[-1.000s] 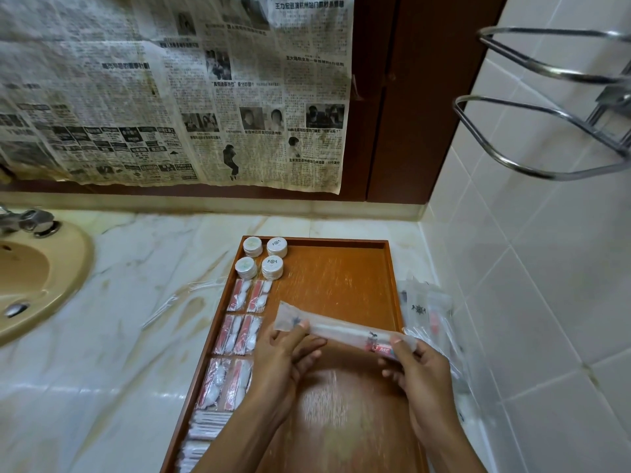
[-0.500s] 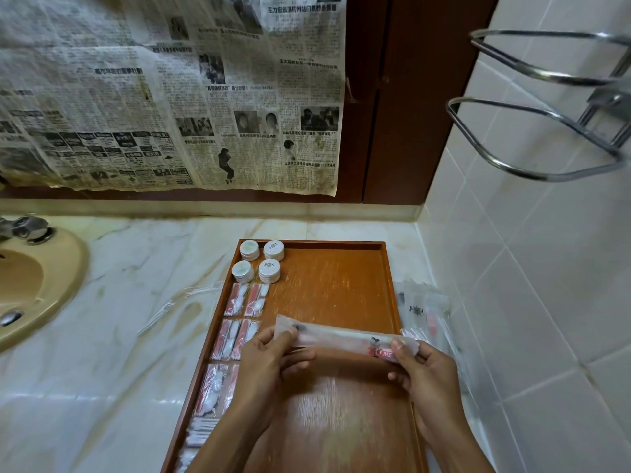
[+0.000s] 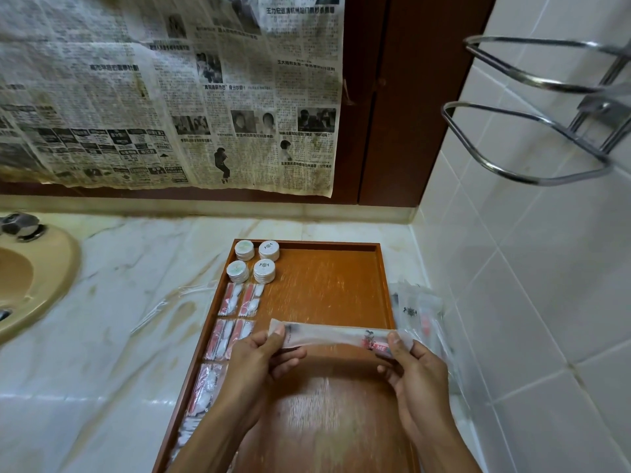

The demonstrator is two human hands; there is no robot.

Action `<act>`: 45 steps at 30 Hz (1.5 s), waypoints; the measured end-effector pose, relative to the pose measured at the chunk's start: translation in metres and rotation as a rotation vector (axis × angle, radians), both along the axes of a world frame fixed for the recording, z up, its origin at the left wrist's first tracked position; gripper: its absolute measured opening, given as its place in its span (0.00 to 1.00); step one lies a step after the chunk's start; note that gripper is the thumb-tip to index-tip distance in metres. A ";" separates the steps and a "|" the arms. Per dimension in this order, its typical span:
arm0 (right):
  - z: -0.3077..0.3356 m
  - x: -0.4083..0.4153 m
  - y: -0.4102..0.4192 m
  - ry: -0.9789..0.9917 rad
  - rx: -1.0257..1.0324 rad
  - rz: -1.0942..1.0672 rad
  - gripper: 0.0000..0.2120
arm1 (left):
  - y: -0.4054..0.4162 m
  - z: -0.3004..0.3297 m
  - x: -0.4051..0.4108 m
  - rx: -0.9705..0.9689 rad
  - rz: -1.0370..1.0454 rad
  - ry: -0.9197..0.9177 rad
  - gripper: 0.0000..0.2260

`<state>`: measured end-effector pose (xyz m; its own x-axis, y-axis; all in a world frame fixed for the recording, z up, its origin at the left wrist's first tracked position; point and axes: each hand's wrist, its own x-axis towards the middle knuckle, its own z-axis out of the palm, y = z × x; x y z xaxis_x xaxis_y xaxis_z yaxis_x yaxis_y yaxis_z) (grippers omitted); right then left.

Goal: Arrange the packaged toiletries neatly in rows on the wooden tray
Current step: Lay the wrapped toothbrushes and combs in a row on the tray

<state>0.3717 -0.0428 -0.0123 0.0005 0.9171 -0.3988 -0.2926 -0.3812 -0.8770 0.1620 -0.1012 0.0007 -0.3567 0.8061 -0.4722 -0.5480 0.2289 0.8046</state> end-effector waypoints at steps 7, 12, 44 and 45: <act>0.004 0.002 0.009 -0.175 0.033 0.146 0.10 | 0.001 0.003 -0.019 0.007 -0.096 0.198 0.13; 0.005 -0.003 0.016 -0.212 -0.018 0.172 0.12 | 0.013 0.005 -0.030 -0.001 -0.087 0.367 0.14; 0.013 -0.021 0.055 -0.342 -0.001 0.129 0.04 | 0.055 -0.005 -0.071 -0.092 -0.077 0.064 0.08; 0.016 -0.022 0.062 -0.364 0.024 0.131 0.04 | 0.062 -0.003 -0.074 -0.089 -0.096 0.112 0.08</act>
<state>0.3500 0.0196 0.0033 0.0205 0.9278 -0.3726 0.0890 -0.3729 -0.9236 0.0877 -0.0394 -0.0026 -0.3347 0.7957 -0.5047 -0.4278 0.3489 0.8338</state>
